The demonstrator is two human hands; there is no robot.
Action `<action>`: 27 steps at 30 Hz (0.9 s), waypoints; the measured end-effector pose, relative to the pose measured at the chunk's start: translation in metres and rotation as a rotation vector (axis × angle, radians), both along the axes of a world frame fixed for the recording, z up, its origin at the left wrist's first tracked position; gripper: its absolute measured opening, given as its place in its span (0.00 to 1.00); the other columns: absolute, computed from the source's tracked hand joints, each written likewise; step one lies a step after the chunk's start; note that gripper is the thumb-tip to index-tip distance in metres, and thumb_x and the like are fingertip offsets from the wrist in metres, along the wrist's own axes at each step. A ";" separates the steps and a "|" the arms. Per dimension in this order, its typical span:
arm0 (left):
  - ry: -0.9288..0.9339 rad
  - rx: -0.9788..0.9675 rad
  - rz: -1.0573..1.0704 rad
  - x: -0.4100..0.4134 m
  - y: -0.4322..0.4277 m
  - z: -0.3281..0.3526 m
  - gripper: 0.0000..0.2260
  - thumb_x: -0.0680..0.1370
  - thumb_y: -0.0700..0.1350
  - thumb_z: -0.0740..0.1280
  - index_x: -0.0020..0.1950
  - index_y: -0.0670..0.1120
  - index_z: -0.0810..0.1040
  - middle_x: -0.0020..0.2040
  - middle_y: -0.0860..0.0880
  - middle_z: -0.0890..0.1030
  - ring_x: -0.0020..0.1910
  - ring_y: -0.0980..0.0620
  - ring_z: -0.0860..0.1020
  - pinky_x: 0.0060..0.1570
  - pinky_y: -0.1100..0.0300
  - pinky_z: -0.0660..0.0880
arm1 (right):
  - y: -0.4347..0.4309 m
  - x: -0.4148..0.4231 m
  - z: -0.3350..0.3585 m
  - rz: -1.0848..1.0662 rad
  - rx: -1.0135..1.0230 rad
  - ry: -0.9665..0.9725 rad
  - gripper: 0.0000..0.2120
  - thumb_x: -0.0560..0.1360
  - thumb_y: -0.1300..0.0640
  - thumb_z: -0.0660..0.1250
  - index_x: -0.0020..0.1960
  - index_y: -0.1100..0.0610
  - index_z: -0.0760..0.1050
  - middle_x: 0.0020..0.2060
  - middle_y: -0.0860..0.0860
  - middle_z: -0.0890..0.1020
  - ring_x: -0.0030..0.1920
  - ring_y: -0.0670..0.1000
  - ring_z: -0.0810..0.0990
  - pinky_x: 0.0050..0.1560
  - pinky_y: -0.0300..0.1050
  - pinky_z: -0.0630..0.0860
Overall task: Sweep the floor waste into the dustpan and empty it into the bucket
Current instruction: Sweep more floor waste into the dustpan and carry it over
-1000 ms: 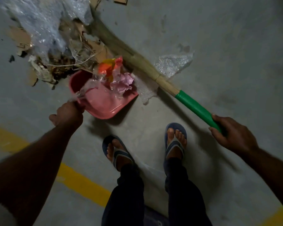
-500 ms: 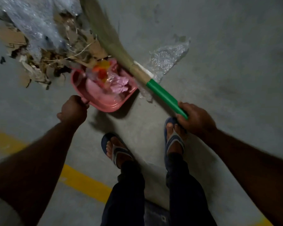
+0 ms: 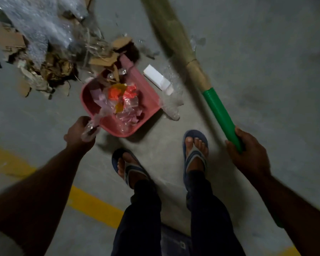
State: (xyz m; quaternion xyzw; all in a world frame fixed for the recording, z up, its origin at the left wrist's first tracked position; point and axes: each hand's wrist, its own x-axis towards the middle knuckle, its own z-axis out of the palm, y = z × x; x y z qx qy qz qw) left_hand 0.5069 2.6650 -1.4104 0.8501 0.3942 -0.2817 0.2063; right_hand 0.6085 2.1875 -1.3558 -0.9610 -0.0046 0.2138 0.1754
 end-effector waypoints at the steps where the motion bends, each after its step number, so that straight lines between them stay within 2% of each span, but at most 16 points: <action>1: 0.027 -0.002 -0.009 -0.005 0.000 0.000 0.20 0.72 0.61 0.63 0.58 0.51 0.77 0.55 0.45 0.80 0.56 0.39 0.78 0.55 0.46 0.74 | -0.008 -0.002 0.002 -0.045 -0.018 -0.009 0.24 0.75 0.51 0.72 0.68 0.58 0.74 0.61 0.57 0.80 0.58 0.60 0.81 0.57 0.52 0.77; 4: 0.127 0.007 0.015 -0.018 -0.001 -0.005 0.18 0.72 0.59 0.65 0.58 0.53 0.77 0.59 0.46 0.79 0.58 0.39 0.78 0.57 0.48 0.73 | -0.025 -0.012 0.004 -0.134 -0.068 0.022 0.25 0.75 0.52 0.72 0.69 0.58 0.73 0.62 0.58 0.80 0.59 0.61 0.80 0.58 0.54 0.76; 9: 0.253 0.050 0.000 -0.015 -0.022 -0.007 0.13 0.75 0.49 0.72 0.57 0.48 0.76 0.53 0.43 0.80 0.54 0.37 0.79 0.52 0.46 0.76 | -0.025 -0.043 -0.010 -0.128 -0.029 0.165 0.26 0.74 0.57 0.72 0.71 0.58 0.72 0.61 0.61 0.80 0.58 0.64 0.80 0.58 0.56 0.76; 11: 0.230 0.028 -0.003 -0.012 -0.034 -0.013 0.13 0.74 0.47 0.73 0.56 0.48 0.77 0.53 0.42 0.81 0.54 0.37 0.79 0.51 0.49 0.76 | -0.014 -0.052 -0.017 -0.093 0.008 0.237 0.27 0.75 0.56 0.72 0.72 0.57 0.71 0.62 0.59 0.79 0.60 0.62 0.79 0.60 0.55 0.75; 15: 0.171 -0.025 -0.049 0.009 -0.060 -0.031 0.15 0.73 0.48 0.74 0.57 0.45 0.78 0.54 0.42 0.82 0.55 0.38 0.79 0.50 0.52 0.73 | 0.013 -0.065 -0.026 -0.028 0.035 0.382 0.27 0.76 0.45 0.67 0.73 0.50 0.69 0.63 0.55 0.79 0.60 0.59 0.79 0.58 0.50 0.74; 17: 0.123 -0.044 -0.034 0.025 -0.075 -0.034 0.14 0.73 0.48 0.74 0.55 0.43 0.80 0.52 0.41 0.83 0.53 0.39 0.80 0.47 0.54 0.71 | 0.021 -0.071 -0.024 -0.041 0.066 0.426 0.27 0.76 0.48 0.68 0.74 0.49 0.68 0.62 0.55 0.79 0.61 0.59 0.78 0.59 0.51 0.75; 20: 0.075 -0.069 0.002 0.038 -0.086 -0.035 0.12 0.72 0.48 0.74 0.52 0.43 0.81 0.48 0.40 0.84 0.50 0.39 0.81 0.45 0.55 0.70 | 0.023 -0.080 -0.013 -0.060 0.121 0.381 0.27 0.75 0.47 0.66 0.73 0.50 0.69 0.61 0.56 0.80 0.58 0.60 0.80 0.57 0.52 0.76; 23: 0.037 -0.078 0.024 0.039 -0.089 -0.031 0.13 0.72 0.50 0.74 0.53 0.45 0.81 0.47 0.42 0.84 0.49 0.39 0.81 0.45 0.54 0.72 | 0.014 -0.085 0.000 -0.098 0.141 0.312 0.26 0.76 0.50 0.69 0.72 0.52 0.71 0.61 0.55 0.80 0.59 0.59 0.80 0.58 0.49 0.75; 27: -0.033 -0.087 0.060 0.026 -0.096 -0.017 0.13 0.73 0.48 0.74 0.55 0.46 0.79 0.50 0.44 0.83 0.51 0.40 0.80 0.46 0.55 0.71 | 0.001 -0.075 0.010 -0.108 0.167 0.097 0.30 0.73 0.42 0.64 0.70 0.56 0.73 0.61 0.56 0.81 0.58 0.57 0.81 0.59 0.47 0.74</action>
